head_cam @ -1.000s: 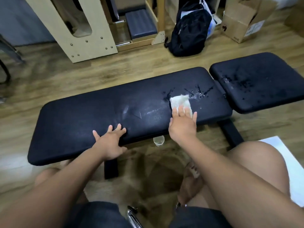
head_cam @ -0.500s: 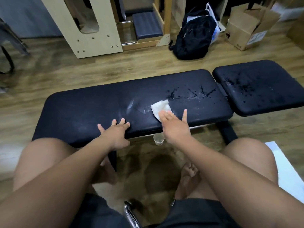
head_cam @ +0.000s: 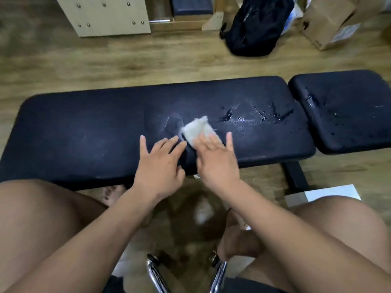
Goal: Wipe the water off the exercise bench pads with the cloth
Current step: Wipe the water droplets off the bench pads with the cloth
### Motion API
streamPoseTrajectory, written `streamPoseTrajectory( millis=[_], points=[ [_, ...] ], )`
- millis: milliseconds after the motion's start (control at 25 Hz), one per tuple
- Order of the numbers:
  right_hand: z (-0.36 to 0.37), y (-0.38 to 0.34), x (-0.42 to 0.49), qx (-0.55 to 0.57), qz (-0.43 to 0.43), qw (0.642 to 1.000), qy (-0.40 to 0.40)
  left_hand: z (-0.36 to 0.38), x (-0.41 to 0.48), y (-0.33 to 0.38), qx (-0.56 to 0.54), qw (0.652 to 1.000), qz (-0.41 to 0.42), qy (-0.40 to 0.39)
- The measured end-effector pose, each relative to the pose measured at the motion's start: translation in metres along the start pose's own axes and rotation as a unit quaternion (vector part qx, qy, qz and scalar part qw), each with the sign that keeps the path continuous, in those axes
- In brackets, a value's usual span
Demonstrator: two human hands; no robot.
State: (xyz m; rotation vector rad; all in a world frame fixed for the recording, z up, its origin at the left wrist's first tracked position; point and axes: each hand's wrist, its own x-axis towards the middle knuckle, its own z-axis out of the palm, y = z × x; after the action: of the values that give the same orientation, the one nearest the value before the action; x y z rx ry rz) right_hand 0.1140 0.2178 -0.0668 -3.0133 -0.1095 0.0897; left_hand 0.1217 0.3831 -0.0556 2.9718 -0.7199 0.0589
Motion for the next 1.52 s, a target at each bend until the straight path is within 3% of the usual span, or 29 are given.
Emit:
streamPoseTrajectory(
  millis=[80,200,400,520,600,680,800,880,920,1000,1080,1200,1280,1400,1480,1520],
  points=[
    [0.004,0.0,0.005,0.009,-0.064,0.998,0.009,0.008,0.001,0.005,-0.034,0.999,-0.031,-0.015],
    [-0.002,0.034,0.006,0.008,-0.04,0.999,0.033,0.013,-0.005,0.013,-0.044,0.996,-0.078,-0.016],
    [-0.029,0.116,-0.015,-0.019,0.106,0.994,-0.009,0.011,0.0,0.018,-0.032,0.994,-0.107,-0.01],
    [-0.048,0.16,-0.029,-0.001,0.242,0.97,-0.003,0.007,0.005,0.03,-0.001,0.989,-0.141,-0.042],
    [-0.049,0.155,-0.028,0.001,0.284,0.959,-0.005,0.002,0.014,0.04,0.042,0.988,-0.138,-0.059],
    [-0.035,0.118,-0.023,-0.035,0.234,0.972,-0.006,-0.004,0.027,0.044,0.065,0.986,-0.125,-0.083],
    [-0.013,0.042,-0.019,-0.017,0.046,0.998,-0.032,-0.01,0.041,0.049,0.08,0.98,-0.126,-0.13],
    [-0.017,0.04,-0.018,-0.019,-0.043,0.998,-0.053,-0.009,0.039,0.049,0.083,0.98,-0.124,-0.131],
    [-0.022,0.061,-0.018,-0.038,-0.042,0.998,-0.041,-0.008,0.038,0.049,0.083,0.981,-0.124,-0.124],
    [-0.035,0.118,-0.023,-0.057,0.051,0.997,-0.028,-0.005,0.034,0.047,0.09,0.981,-0.123,-0.119],
    [-0.055,0.174,-0.029,-0.054,0.201,0.978,-0.028,-0.001,0.033,0.049,0.097,0.981,-0.125,-0.11],
    [-0.062,0.164,-0.023,-0.059,0.318,0.945,-0.034,0.002,0.033,0.051,0.095,0.979,-0.139,-0.114],
    [-0.046,0.107,-0.01,-0.043,0.277,0.96,-0.019,0.001,0.035,0.052,0.101,0.978,-0.141,-0.12],
    [-0.023,0.017,-0.01,0.023,0.063,0.997,-0.047,-0.005,0.034,0.05,0.091,0.978,-0.131,-0.131],
    [-0.022,0.02,-0.014,0.018,-0.033,0.998,-0.05,-0.009,0.032,0.047,0.092,0.98,-0.121,-0.13],
    [-0.024,0.042,-0.017,0.013,-0.038,0.999,-0.033,-0.012,0.032,0.046,0.099,0.979,-0.114,-0.138]
  ],
)
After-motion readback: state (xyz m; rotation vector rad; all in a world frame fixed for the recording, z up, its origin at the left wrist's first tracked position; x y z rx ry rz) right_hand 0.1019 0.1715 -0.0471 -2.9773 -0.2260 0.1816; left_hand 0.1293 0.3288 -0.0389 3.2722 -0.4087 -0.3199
